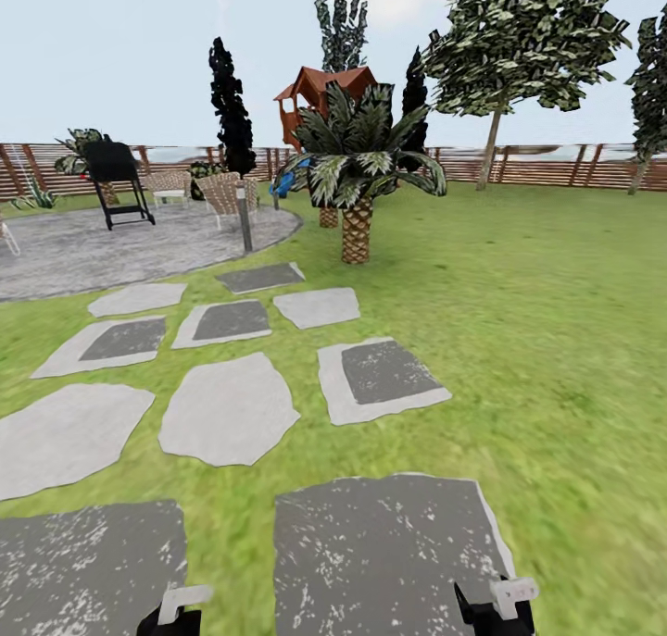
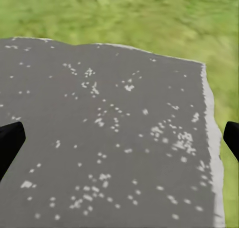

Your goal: Pick up the pesticide atomizer in the garden and spray insectifuge to fully cover both potted plants in the garden.

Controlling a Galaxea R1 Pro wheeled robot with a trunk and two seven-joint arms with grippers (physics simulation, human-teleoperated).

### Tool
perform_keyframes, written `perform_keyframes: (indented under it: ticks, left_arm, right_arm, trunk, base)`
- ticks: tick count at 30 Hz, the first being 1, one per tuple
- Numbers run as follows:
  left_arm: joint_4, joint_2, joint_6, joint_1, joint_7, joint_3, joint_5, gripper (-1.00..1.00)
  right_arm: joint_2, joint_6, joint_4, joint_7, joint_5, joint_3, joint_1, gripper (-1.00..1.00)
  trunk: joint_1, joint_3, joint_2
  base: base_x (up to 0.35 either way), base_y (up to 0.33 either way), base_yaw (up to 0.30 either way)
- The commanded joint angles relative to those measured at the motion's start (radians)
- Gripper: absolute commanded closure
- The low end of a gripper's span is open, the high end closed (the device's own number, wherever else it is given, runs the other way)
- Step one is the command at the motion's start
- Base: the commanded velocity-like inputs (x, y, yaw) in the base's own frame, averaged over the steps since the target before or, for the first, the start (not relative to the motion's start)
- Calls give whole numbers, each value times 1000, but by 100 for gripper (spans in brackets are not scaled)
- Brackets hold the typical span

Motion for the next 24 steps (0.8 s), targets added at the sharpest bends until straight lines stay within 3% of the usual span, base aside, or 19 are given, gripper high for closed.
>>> perform_keyframes:
  ticks: [1,24]
  left_arm:
    - [2,0,-4,-1,4,5,-11,100]
    - [3,0,-4,-1,4,4,-11,100]
  right_arm:
    - [0,-3,1,8,-11,4,-1,-100]
    - [0,-3,1,8,-11,4,-1,-100]
  trunk:
    - [0,-1,0]
    - [0,-1,0]
  base:
    - [339,0,0]
    - [339,0,0]
